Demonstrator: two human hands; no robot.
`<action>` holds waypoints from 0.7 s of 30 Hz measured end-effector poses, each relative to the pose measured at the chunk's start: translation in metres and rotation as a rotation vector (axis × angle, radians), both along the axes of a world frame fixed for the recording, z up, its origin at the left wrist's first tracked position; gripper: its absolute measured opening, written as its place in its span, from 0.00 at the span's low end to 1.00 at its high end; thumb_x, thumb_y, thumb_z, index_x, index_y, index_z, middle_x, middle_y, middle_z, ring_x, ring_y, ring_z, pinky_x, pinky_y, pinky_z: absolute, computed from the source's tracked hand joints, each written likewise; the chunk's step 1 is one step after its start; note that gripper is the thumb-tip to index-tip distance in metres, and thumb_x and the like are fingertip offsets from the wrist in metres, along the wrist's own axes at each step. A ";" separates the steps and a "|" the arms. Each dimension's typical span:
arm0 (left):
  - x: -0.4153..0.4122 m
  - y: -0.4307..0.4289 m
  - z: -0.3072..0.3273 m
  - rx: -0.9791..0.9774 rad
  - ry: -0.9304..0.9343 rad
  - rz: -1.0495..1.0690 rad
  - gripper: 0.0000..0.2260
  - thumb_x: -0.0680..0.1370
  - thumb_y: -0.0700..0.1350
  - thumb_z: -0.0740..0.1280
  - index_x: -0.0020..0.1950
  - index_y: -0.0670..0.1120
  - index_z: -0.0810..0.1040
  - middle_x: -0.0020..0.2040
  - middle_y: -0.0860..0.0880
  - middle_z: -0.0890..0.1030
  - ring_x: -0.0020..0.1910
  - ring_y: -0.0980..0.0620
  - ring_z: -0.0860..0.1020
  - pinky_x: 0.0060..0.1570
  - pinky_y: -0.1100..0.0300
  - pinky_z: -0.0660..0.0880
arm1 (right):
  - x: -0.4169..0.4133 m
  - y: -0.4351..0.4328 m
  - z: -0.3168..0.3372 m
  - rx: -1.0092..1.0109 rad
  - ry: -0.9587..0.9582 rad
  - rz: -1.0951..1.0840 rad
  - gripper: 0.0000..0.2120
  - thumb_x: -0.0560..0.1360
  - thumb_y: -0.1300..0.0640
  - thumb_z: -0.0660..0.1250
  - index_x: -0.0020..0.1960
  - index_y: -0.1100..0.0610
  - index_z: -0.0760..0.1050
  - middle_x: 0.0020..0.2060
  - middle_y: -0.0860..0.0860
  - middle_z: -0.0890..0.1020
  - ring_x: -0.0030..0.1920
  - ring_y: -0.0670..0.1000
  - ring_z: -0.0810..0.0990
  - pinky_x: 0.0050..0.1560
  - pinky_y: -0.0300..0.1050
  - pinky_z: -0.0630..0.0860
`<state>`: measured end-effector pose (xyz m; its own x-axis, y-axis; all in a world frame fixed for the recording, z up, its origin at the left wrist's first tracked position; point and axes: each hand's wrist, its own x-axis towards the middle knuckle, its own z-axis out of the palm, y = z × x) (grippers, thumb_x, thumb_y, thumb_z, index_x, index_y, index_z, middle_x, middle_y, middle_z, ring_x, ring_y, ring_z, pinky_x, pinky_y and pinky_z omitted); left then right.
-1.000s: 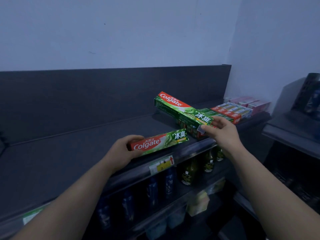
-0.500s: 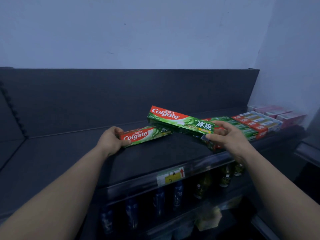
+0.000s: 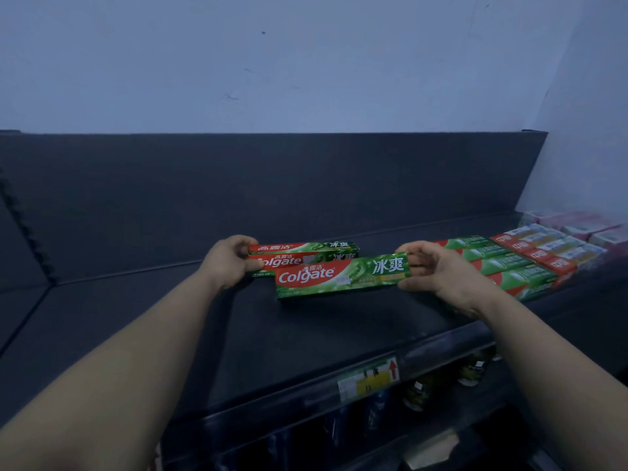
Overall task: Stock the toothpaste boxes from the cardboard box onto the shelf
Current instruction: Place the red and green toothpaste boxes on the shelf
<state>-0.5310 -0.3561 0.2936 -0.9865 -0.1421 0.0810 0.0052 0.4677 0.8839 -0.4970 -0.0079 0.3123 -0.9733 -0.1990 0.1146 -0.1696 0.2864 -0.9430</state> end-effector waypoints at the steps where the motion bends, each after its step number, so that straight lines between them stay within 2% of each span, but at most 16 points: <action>1: -0.005 0.000 0.001 -0.009 0.001 0.004 0.19 0.72 0.34 0.72 0.62 0.39 0.75 0.50 0.46 0.79 0.50 0.50 0.77 0.53 0.60 0.74 | -0.004 -0.003 -0.001 0.015 -0.004 -0.002 0.22 0.65 0.81 0.68 0.52 0.60 0.73 0.42 0.53 0.81 0.38 0.43 0.83 0.39 0.35 0.78; 3: -0.016 -0.001 0.001 -0.024 -0.007 0.016 0.18 0.72 0.36 0.73 0.60 0.41 0.76 0.50 0.46 0.80 0.50 0.49 0.78 0.57 0.55 0.75 | -0.012 -0.008 -0.002 0.051 -0.005 -0.014 0.22 0.65 0.81 0.68 0.51 0.60 0.73 0.41 0.54 0.80 0.35 0.42 0.82 0.38 0.35 0.79; 6: -0.029 0.000 0.001 -0.026 -0.016 0.028 0.18 0.72 0.37 0.74 0.60 0.42 0.75 0.48 0.46 0.80 0.49 0.48 0.79 0.57 0.52 0.76 | -0.023 -0.015 -0.002 0.073 -0.013 -0.030 0.23 0.64 0.82 0.68 0.51 0.60 0.72 0.41 0.53 0.79 0.34 0.42 0.81 0.38 0.35 0.79; 9: -0.038 0.001 0.001 0.034 -0.035 0.040 0.17 0.73 0.35 0.72 0.58 0.42 0.71 0.42 0.46 0.79 0.47 0.46 0.79 0.56 0.48 0.76 | -0.035 -0.019 -0.004 0.117 -0.015 -0.047 0.23 0.64 0.82 0.68 0.50 0.59 0.72 0.41 0.51 0.77 0.36 0.44 0.80 0.39 0.36 0.79; 12: -0.042 -0.001 0.000 0.041 -0.054 0.045 0.13 0.73 0.36 0.72 0.53 0.41 0.70 0.42 0.45 0.77 0.44 0.47 0.78 0.47 0.55 0.78 | -0.048 -0.024 -0.007 0.191 0.002 -0.076 0.24 0.64 0.81 0.69 0.49 0.56 0.72 0.41 0.50 0.76 0.38 0.47 0.78 0.41 0.40 0.78; 16: -0.046 -0.005 -0.002 0.110 -0.076 0.034 0.13 0.74 0.36 0.72 0.53 0.39 0.70 0.42 0.45 0.79 0.41 0.48 0.80 0.41 0.58 0.79 | -0.065 -0.033 -0.010 0.290 0.038 -0.101 0.24 0.63 0.77 0.72 0.46 0.51 0.72 0.43 0.51 0.79 0.41 0.51 0.79 0.44 0.49 0.77; 19: -0.045 -0.010 -0.005 0.144 -0.105 0.024 0.12 0.75 0.38 0.70 0.54 0.38 0.70 0.44 0.43 0.80 0.41 0.49 0.80 0.37 0.58 0.79 | -0.075 -0.041 -0.014 0.339 0.048 -0.110 0.23 0.64 0.75 0.73 0.46 0.51 0.72 0.43 0.51 0.80 0.43 0.51 0.80 0.47 0.50 0.78; 21: -0.044 -0.013 -0.008 0.125 -0.113 0.015 0.09 0.77 0.40 0.69 0.53 0.37 0.73 0.45 0.42 0.80 0.41 0.49 0.80 0.36 0.59 0.81 | -0.081 -0.044 -0.018 0.353 0.059 -0.141 0.21 0.65 0.74 0.72 0.45 0.51 0.72 0.43 0.51 0.80 0.42 0.50 0.79 0.45 0.48 0.79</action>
